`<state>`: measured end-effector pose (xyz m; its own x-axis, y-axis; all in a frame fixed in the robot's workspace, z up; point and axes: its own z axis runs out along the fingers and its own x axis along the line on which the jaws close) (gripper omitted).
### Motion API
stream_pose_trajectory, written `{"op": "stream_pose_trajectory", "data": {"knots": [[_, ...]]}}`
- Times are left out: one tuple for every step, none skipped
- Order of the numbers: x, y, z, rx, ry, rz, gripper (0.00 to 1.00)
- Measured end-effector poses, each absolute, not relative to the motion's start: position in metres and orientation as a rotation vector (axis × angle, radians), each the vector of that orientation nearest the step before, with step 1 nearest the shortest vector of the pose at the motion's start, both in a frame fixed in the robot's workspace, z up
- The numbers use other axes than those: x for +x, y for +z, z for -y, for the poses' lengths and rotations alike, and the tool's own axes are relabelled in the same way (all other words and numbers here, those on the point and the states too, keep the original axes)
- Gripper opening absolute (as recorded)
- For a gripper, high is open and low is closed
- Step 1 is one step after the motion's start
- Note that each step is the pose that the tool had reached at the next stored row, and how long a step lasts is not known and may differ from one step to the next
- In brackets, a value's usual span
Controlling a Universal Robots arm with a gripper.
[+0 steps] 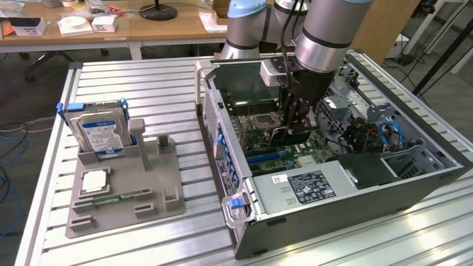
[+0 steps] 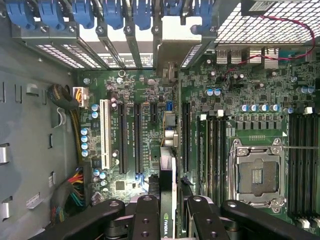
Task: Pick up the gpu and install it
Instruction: 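Insert the gpu into the slot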
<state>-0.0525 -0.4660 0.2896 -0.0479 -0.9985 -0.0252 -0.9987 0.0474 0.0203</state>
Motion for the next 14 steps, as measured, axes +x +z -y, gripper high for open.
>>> {"op": "stream_pose_trajectory", "data": {"knots": [[-0.052,0.29,0.466,-2.165,0.05,-2.27,0.26],[-0.052,0.289,0.466,-2.165,0.05,-2.27,0.26],[-0.052,0.289,0.466,-2.165,0.05,-2.27,0.26],[-0.052,0.289,0.466,-2.165,0.051,-2.27,0.26],[-0.053,0.288,0.466,-2.165,0.05,-2.27,0.26],[-0.053,0.287,0.466,-2.165,0.05,-2.27,0.26],[-0.053,0.286,0.466,-2.165,0.05,-2.27,0.26],[-0.053,0.284,0.466,-2.165,0.05,-2.27,0.26],[-0.053,0.283,0.466,-2.165,0.05,-2.27,0.26],[-0.053,0.281,0.466,-2.164,0.05,-2.271,0.26],[-0.054,0.28,0.466,-2.164,0.05,-2.271,0.26],[-0.054,0.279,0.466,-2.165,0.05,-2.27,0.26],[-0.054,0.278,0.466,-2.165,0.05,-2.27,0.26],[-0.055,0.276,0.466,-2.165,0.05,-2.27,0.26]]}}
